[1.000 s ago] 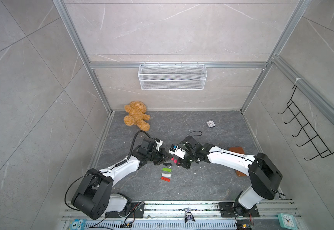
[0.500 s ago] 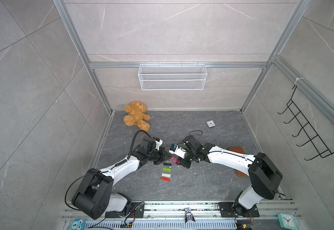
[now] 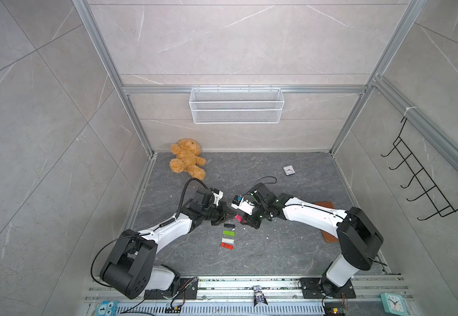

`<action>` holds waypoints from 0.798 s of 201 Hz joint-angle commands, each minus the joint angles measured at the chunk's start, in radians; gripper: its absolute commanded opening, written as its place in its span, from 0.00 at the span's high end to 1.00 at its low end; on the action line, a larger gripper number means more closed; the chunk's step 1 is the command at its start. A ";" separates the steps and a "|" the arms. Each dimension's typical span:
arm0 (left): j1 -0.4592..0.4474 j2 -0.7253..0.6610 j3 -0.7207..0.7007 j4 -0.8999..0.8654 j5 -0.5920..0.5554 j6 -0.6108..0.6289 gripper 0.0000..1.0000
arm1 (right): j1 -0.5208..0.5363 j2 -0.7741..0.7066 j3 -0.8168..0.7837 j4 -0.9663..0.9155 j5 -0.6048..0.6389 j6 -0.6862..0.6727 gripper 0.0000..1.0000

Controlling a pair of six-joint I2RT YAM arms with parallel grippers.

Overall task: Close the usb drive cover
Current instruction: Close the cover of the USB drive.

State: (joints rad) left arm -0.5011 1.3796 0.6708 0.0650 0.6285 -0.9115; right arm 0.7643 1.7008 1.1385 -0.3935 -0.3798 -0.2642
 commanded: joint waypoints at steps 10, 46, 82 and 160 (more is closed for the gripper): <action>-0.033 -0.018 -0.007 -0.046 0.065 0.023 1.00 | 0.002 0.003 0.048 0.213 -0.051 0.094 0.88; -0.033 -0.005 -0.010 -0.044 0.073 0.023 1.00 | 0.002 -0.033 -0.003 0.311 -0.105 0.091 0.88; -0.036 0.018 -0.016 -0.036 0.084 0.022 1.00 | 0.002 -0.058 0.001 0.351 -0.150 -0.011 0.88; -0.050 0.047 -0.034 0.007 0.093 -0.005 1.00 | 0.003 -0.016 0.110 0.396 -0.167 -0.059 0.89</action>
State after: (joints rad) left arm -0.4992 1.3907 0.6689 0.1047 0.6041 -0.9054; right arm 0.7414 1.7084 1.1141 -0.2955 -0.4252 -0.2855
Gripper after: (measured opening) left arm 0.092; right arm 0.207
